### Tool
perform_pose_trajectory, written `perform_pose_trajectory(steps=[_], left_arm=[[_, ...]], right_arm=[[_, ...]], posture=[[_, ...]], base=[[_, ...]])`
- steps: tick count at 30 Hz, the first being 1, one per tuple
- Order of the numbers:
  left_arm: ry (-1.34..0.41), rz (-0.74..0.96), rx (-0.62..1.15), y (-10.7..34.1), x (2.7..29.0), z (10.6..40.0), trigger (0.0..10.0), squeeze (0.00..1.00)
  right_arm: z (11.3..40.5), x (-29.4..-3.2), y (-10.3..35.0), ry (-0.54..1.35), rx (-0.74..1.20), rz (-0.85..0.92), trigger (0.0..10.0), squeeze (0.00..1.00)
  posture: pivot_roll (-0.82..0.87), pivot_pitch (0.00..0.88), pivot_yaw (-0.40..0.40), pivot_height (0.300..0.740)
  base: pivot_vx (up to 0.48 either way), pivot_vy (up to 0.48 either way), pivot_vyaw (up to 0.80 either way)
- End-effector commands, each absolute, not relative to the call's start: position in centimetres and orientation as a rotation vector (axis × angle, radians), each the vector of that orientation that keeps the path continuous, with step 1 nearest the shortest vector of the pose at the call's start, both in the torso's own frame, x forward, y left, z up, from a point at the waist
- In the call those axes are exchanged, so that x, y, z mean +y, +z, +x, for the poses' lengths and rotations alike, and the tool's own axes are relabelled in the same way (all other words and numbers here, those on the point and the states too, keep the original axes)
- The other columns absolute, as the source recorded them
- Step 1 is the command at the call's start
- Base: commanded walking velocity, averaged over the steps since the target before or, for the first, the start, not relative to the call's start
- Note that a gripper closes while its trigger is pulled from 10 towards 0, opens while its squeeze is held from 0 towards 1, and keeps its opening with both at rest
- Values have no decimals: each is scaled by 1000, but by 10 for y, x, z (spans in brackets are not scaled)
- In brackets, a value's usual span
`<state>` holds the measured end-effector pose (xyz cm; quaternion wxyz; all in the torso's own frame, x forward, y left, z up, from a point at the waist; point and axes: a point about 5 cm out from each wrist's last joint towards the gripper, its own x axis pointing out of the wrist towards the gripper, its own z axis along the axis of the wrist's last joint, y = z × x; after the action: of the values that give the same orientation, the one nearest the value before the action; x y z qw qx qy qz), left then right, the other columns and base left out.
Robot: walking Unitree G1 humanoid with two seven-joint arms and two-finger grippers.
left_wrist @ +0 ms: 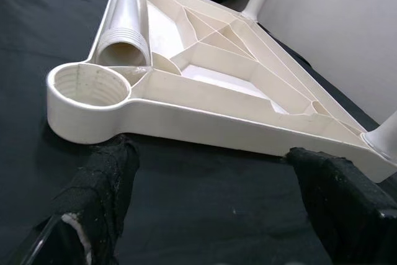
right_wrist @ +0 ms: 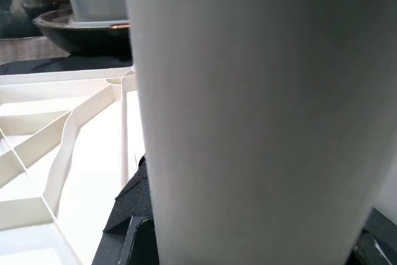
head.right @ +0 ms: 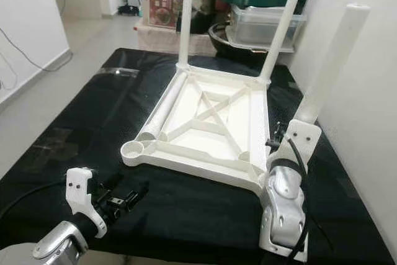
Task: Building children table
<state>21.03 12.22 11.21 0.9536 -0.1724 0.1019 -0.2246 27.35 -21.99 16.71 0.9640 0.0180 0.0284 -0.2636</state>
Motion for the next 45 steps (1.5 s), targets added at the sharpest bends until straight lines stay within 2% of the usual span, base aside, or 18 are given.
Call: perform_pose_trajectory(steps=[1,2,3,4,5,21,27,31,33,45], left_arm=[[-448,-350,219,110,123,210,10000,0],[-448,-350,219,110,123,210,10000,0],[-448,-350,218,110,123,211,10000,0],[-448,-350,218,110,123,211,10000,0],[-456,-346,221,110,123,211,10000,0],[-458,-349,224,110,122,210,10000,0],[-452,-350,232,108,124,209,10000,0],[-460,-355,231,109,123,210,10000,0],[-463,-354,230,109,122,211,10000,0],[-454,-362,233,108,125,212,10000,0]], right_arm=[[270,-216,142,-524,217,48,10000,0],[270,-216,142,-524,217,48,10000,0],[270,-215,142,-524,217,38,10000,498],[270,-215,142,-524,217,38,10000,498],[268,-219,145,-548,193,37,10000,1000],[244,-220,163,-600,102,106,10000,1000],[221,-216,181,-501,6,108,10000,1000],[216,-192,191,-285,-29,168,10000,1000],[214,-186,193,-238,-31,166,10000,1000],[184,-185,187,-212,44,110,10000,1000]], posture=[[118,0,-85,740],[118,0,-85,740],[118,0,-84,740],[118,0,-84,740],[110,0,-75,740],[97,0,-78,740],[71,0,-74,740],[59,0,-69,740],[57,0,-68,740],[24,0,-59,740]], base=[[0,0,0],[0,0,0],[0,0,0],[0,0,0],[0,0,0],[0,0,0],[0,0,0],[0,0,0],[0,0,0],[0,0,0]])
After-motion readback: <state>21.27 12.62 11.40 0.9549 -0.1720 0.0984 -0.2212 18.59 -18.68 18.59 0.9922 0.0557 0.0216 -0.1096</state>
